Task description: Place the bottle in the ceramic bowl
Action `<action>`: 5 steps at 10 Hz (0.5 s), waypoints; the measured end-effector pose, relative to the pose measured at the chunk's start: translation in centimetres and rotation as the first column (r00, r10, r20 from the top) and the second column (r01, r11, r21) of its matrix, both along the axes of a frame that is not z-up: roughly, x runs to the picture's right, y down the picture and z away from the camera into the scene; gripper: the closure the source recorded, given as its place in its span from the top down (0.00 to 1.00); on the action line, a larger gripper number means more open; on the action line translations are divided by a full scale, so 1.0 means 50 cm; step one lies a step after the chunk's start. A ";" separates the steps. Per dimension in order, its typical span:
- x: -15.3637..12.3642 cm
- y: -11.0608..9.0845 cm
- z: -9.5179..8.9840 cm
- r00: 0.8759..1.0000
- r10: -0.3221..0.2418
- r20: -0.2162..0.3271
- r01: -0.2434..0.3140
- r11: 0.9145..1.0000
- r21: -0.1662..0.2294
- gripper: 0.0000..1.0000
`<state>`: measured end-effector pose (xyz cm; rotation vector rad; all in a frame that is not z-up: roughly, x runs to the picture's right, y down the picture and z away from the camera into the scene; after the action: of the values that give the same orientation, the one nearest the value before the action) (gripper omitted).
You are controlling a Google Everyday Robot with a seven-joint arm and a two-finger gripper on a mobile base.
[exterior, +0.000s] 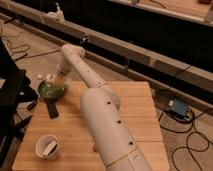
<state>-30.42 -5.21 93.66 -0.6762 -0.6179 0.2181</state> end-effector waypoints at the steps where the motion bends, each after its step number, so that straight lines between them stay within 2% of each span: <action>1: -0.009 0.004 0.000 1.000 0.002 0.026 -0.002 1.000 0.005 0.57; 3: -0.022 0.013 0.000 0.997 0.008 0.076 -0.009 1.000 0.011 0.77; 5: -0.021 0.017 0.004 0.995 0.017 0.098 -0.018 1.000 0.011 0.80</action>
<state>-31.47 -4.37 93.84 -0.6730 -0.7188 0.1984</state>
